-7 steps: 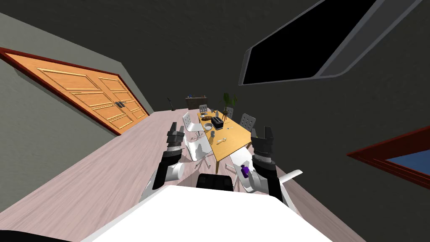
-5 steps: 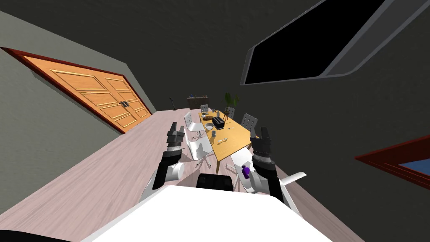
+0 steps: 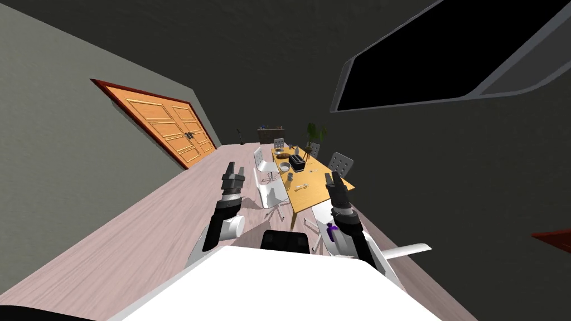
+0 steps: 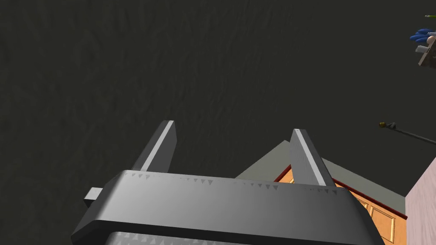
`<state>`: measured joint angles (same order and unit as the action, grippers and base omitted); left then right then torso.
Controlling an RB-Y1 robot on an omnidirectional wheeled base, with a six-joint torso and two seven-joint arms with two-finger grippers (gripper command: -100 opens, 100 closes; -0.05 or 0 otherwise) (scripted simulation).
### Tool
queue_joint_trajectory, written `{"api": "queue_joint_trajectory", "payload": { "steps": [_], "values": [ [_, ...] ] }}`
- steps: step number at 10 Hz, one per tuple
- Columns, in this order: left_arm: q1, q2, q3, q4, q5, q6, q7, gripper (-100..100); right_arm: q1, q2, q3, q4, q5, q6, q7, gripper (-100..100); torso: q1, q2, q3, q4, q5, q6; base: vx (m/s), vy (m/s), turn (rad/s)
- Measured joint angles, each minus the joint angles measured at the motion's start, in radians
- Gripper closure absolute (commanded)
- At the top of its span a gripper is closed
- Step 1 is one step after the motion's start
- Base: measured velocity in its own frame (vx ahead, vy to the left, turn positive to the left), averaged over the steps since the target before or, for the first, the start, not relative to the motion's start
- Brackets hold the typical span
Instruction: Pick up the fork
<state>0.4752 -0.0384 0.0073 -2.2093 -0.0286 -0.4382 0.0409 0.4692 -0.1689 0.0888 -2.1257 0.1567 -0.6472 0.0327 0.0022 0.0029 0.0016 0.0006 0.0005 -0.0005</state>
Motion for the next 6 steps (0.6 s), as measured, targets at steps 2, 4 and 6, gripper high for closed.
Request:
{"api": "queue_joint_trajectory", "payload": {
  "steps": [2, 4, 6],
  "values": [
    [0.000, 0.000, 0.000, 0.000, 0.000, 0.000, 0.000, 0, -0.002, -0.062, 0.021, 0.034, 0.022, -0.014, 0.036, -100, 0.000, 0.000, 0.000, 0.000, 0.000, 0.000, -0.041, 0.034, 0.170],
    [0.000, 0.000, 0.000, 0.000, 0.000, 0.000, 0.000, 0, -0.016, -0.103, 0.037, 0.067, 0.039, -0.018, 0.064, -100, 0.000, -0.001, 0.000, 0.000, 0.000, 0.000, -0.025, 0.042, 0.293],
    [0.000, 0.000, 0.000, 0.000, 0.000, 0.000, 0.000, 0, -0.027, -0.159, 0.060, 0.132, 0.063, -0.042, 0.112, -100, 0.001, -0.001, 0.000, 0.000, 0.000, 0.000, -0.031, 0.061, 0.369]
  ]
}}
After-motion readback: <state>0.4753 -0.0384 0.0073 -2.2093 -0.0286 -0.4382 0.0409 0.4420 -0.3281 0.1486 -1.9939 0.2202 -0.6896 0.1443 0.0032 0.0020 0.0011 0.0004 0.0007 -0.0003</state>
